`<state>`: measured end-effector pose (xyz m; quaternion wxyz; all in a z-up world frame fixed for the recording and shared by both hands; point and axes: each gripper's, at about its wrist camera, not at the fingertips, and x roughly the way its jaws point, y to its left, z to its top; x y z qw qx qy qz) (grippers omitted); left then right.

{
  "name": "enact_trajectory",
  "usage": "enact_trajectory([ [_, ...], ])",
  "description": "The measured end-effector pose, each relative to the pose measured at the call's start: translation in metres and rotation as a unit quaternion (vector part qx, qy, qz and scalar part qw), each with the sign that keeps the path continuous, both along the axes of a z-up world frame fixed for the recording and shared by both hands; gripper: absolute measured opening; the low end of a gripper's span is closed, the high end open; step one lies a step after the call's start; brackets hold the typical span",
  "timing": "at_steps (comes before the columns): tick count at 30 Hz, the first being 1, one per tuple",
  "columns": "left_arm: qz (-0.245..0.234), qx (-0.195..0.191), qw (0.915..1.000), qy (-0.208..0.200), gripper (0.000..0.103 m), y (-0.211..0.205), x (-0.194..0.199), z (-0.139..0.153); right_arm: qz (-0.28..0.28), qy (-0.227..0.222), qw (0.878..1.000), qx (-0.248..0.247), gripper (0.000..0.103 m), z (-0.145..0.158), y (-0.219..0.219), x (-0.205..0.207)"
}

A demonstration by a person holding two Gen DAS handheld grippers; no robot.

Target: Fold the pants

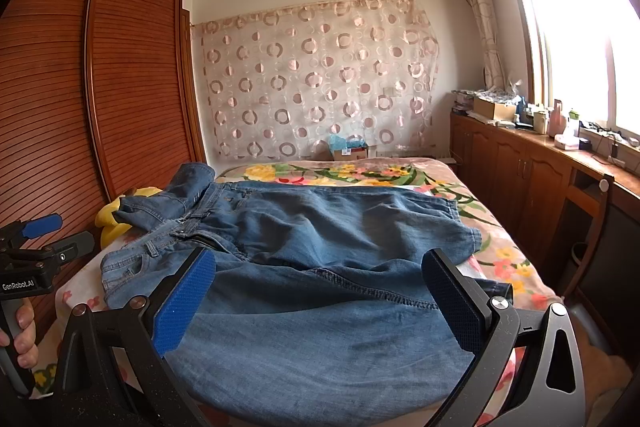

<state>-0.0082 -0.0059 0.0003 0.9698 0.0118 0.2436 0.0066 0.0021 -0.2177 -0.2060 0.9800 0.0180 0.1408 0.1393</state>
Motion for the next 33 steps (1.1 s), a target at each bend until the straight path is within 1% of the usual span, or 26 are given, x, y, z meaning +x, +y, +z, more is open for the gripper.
enact_trajectory([
  [12,0.000,0.000,1.0000,0.000,0.102,-0.001,-0.001,-0.001,0.000,-0.001,1.000,0.000,0.103,0.000,0.000,0.000],
  [17,-0.012,0.000,0.9999,0.012,0.102,-0.001,0.004,0.007,0.003,0.006,1.000,-0.001,0.103,-0.001,0.001,0.002],
  [21,-0.023,-0.003,0.9995,0.022,0.102,0.000,0.011,0.008,0.006,0.009,1.000,-0.004,0.103,-0.002,0.000,0.005],
  [23,-0.029,0.000,0.9991,0.030,0.102,0.000,0.015,0.006,0.004,0.011,1.000,-0.006,0.103,-0.003,-0.002,0.007],
  [27,-0.034,0.004,0.9983,0.048,0.102,0.004,0.026,-0.008,-0.003,0.020,1.000,-0.015,0.103,-0.007,-0.008,0.014],
  [29,-0.035,0.006,0.9978,0.056,0.102,0.008,0.030,-0.020,-0.009,0.027,0.999,-0.017,0.102,-0.010,-0.014,0.018],
  [33,-0.033,0.006,0.9969,0.072,0.102,0.016,0.039,-0.033,-0.019,0.050,0.998,-0.033,0.100,-0.019,-0.026,0.029],
])
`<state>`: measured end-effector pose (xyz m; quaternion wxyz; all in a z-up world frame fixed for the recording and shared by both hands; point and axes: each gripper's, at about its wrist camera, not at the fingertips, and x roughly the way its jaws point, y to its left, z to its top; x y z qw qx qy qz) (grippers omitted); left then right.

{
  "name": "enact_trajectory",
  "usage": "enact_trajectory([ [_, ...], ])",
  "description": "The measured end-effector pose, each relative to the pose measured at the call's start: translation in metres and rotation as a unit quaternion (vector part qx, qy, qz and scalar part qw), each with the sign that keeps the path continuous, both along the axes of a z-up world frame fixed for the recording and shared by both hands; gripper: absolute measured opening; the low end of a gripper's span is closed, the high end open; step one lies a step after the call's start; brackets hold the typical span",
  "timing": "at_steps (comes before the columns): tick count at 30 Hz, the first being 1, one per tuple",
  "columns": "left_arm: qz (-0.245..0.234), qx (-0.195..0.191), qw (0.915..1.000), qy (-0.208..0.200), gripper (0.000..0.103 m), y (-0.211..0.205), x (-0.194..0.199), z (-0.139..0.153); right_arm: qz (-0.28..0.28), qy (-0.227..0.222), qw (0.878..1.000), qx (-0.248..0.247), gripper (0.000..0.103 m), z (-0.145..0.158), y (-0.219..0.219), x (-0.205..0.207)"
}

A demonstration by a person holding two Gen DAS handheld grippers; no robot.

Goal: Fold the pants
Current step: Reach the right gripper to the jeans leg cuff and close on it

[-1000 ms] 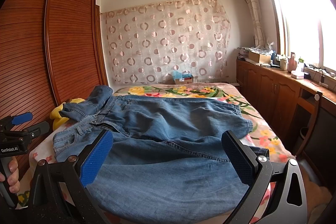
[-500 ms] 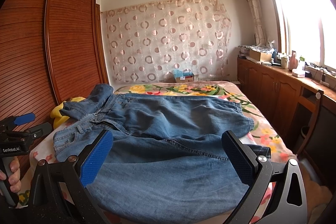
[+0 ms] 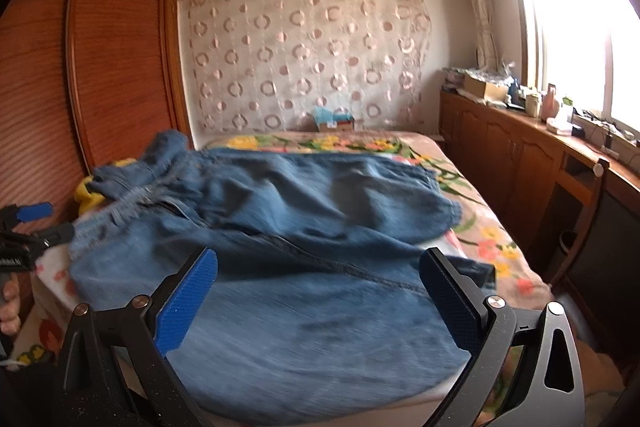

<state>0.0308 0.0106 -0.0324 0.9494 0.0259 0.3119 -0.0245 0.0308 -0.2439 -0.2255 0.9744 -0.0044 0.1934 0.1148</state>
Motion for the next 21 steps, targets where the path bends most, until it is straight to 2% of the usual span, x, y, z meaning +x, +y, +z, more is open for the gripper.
enact_trajectory([
  [5,0.005,-0.004,0.9998,0.018,0.102,0.017,0.008,-0.019,-0.026,0.037,0.999,-0.026,0.096,-0.009,-0.020,0.011],
  [11,0.024,-0.010,0.9987,0.043,0.102,0.036,0.016,-0.039,-0.060,0.086,0.994,-0.036,0.089,-0.014,-0.045,0.016],
  [21,0.057,-0.017,0.9954,0.074,0.102,0.066,0.026,-0.066,-0.071,0.137,0.988,-0.031,0.072,-0.002,-0.041,0.017],
])
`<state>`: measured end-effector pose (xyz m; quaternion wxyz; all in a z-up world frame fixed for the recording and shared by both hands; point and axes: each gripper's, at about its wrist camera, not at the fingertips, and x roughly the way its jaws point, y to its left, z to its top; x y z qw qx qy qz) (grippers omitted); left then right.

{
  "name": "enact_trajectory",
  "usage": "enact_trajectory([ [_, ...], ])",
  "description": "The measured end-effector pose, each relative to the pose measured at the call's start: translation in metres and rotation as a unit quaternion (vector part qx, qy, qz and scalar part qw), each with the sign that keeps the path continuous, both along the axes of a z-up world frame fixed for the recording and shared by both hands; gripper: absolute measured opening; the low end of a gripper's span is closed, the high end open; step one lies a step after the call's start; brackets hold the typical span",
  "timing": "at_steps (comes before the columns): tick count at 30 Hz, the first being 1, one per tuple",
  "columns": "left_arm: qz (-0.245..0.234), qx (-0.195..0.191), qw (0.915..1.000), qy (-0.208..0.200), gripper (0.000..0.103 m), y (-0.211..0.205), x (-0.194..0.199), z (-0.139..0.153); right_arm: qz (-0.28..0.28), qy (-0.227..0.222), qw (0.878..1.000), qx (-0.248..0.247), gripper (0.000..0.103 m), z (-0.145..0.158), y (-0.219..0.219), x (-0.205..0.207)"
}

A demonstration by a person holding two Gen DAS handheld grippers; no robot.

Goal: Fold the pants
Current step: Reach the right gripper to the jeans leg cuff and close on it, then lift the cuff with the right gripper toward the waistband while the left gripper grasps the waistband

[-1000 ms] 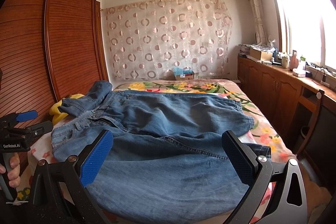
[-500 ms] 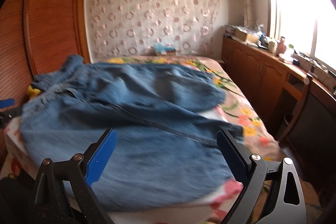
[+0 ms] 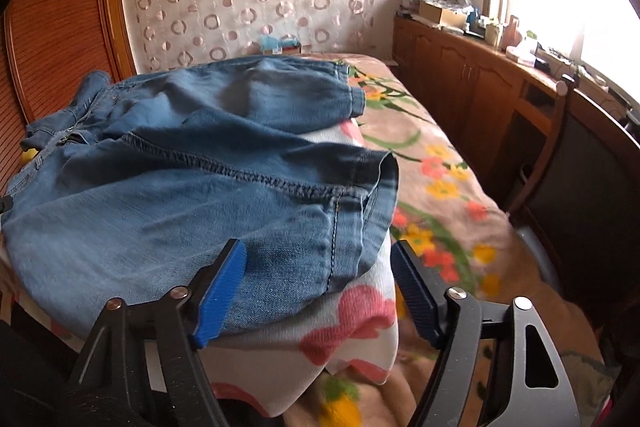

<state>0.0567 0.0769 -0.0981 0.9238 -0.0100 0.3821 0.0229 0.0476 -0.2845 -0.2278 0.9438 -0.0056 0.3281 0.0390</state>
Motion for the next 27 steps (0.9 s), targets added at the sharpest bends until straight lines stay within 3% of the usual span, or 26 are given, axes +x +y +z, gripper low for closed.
enact_trajectory([
  [6,0.029,-0.004,0.9996,0.007,0.102,0.027,-0.001,-0.006,0.015,0.005,1.000,0.003,0.053,0.009,0.005,-0.004],
  [10,0.042,-0.006,0.9991,0.006,0.102,0.042,-0.001,-0.006,0.023,0.010,1.000,0.000,0.049,0.015,0.010,-0.008],
  [15,0.047,-0.027,0.9985,0.003,0.098,0.061,-0.001,-0.008,0.049,0.008,0.999,0.009,0.022,0.019,0.014,-0.010],
  [20,0.050,-0.044,0.9978,-0.003,0.085,0.071,0.000,-0.010,0.061,-0.005,0.998,0.012,0.019,0.033,0.020,-0.020],
  [27,0.057,-0.069,0.9960,-0.002,0.071,0.086,0.008,-0.015,0.098,-0.066,0.993,0.016,0.016,0.067,0.018,-0.014],
])
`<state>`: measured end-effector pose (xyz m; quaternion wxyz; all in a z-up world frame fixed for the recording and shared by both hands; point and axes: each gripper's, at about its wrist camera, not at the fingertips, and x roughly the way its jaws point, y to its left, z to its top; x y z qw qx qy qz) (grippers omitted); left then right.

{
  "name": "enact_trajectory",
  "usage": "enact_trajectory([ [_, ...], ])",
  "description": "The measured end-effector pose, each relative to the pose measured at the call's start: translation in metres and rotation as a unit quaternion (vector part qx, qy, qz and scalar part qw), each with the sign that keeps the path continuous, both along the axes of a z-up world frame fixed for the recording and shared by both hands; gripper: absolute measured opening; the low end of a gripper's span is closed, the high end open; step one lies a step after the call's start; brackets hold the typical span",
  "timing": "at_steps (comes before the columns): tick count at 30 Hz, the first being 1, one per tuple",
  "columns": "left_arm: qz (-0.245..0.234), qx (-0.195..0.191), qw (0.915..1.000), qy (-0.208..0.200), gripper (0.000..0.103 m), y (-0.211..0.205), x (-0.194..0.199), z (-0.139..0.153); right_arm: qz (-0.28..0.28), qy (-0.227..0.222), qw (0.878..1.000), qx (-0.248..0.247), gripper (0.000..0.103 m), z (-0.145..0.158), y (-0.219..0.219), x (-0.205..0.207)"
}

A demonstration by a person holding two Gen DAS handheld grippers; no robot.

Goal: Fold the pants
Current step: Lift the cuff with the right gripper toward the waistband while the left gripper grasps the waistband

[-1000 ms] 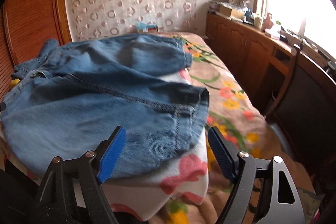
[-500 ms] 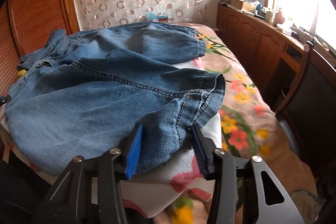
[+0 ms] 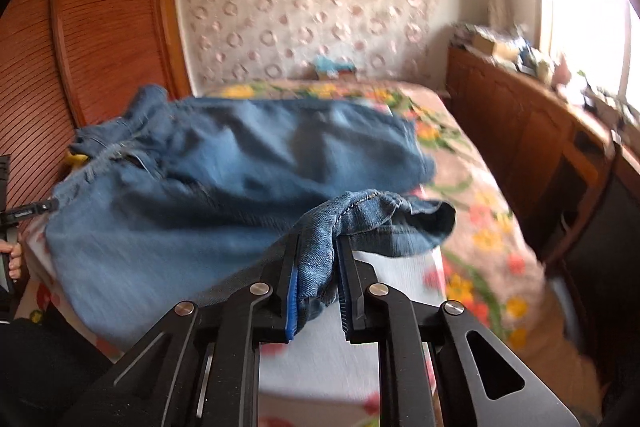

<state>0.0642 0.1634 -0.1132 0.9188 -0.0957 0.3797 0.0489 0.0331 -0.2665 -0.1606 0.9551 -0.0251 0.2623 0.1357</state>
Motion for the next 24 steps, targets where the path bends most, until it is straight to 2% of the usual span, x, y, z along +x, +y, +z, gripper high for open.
enact_trajectory([
  [5,-0.002,0.005,1.0000,0.005,0.069,0.003,0.004,-0.004,0.029,-0.039,0.999,-0.003,0.015,0.029,0.014,0.007],
  [9,-0.006,0.010,0.9999,0.005,0.068,0.004,0.005,-0.004,0.043,-0.055,0.998,-0.005,0.015,0.027,0.021,0.013],
  [13,-0.020,0.006,0.9998,-0.002,0.052,0.003,0.005,-0.003,0.049,-0.046,0.998,-0.006,0.015,0.007,0.025,0.012],
  [15,-0.028,0.000,0.9996,-0.005,0.039,0.001,0.004,-0.002,0.049,-0.040,0.998,-0.008,0.015,0.002,0.016,0.017],
  [16,-0.031,-0.003,0.9995,-0.006,0.030,0.000,0.004,-0.001,0.048,-0.036,0.998,-0.007,0.015,0.000,0.012,0.016],
  [17,-0.038,-0.012,0.9992,-0.011,0.027,-0.001,0.002,0.001,0.046,-0.033,0.998,-0.004,0.015,0.007,0.004,0.018],
  [22,-0.050,0.027,0.9980,-0.028,0.016,-0.020,-0.002,0.022,0.035,-0.034,0.999,-0.004,0.015,0.033,0.003,0.028],
  [24,-0.061,0.032,0.9967,-0.044,0.016,-0.026,-0.003,0.039,0.028,-0.043,0.999,-0.005,0.015,0.040,0.008,0.035],
])
